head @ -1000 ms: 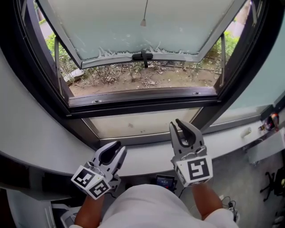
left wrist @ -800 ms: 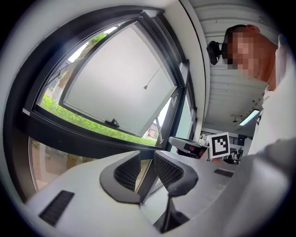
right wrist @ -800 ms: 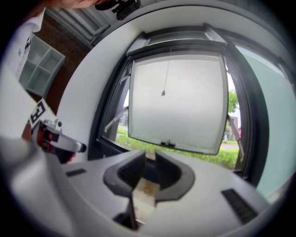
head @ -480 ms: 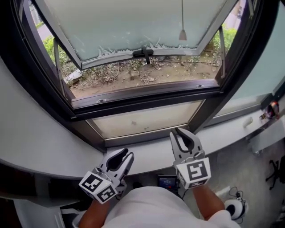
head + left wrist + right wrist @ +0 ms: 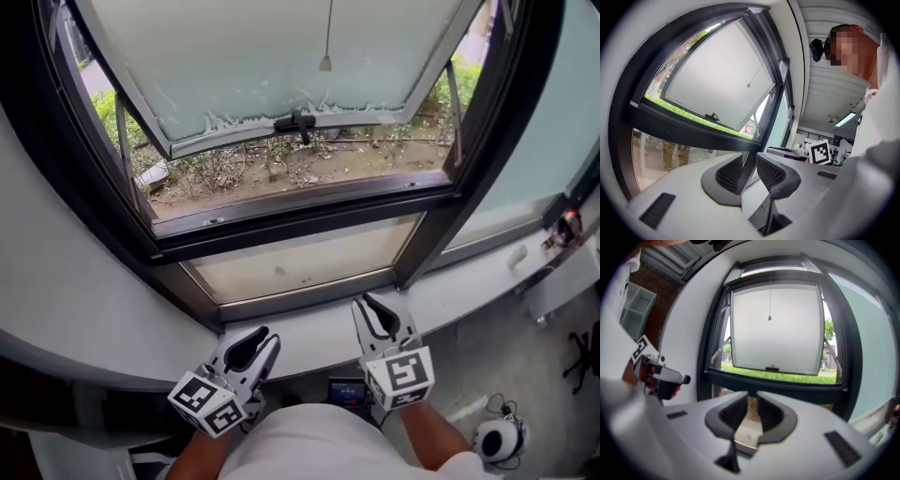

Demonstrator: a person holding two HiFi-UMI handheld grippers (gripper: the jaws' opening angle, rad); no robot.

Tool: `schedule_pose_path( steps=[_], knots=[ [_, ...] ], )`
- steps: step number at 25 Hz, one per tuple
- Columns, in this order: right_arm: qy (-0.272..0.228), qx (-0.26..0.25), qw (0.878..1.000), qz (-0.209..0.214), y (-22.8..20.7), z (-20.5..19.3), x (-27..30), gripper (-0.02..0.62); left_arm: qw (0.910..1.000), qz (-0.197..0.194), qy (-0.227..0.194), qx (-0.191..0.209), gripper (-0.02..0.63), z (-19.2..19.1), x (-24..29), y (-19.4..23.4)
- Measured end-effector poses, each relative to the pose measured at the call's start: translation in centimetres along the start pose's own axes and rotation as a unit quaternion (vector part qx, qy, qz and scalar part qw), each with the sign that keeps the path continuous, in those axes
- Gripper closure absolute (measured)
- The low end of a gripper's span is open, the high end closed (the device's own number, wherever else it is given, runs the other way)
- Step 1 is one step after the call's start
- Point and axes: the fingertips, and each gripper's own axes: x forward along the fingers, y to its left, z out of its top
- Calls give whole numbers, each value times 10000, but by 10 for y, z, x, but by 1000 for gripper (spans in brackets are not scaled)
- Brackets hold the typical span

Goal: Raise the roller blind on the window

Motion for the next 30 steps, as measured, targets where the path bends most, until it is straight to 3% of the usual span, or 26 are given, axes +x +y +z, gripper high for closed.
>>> schedule_pose_path(
  steps=[10, 22, 30],
  knots=[
    [120, 98, 9984, 539, -2, -7, -21, 522, 9996, 242, -78, -82, 497, -15, 13, -33],
    [367, 120, 9923, 1175, -45, -46, -79, 525, 9967, 772, -140, -220, 497, -61, 40, -110],
    [346, 75, 9883, 1482, -56, -56, -103, 528, 9935, 1100, -282, -82, 502, -70, 42, -141]
  ],
)
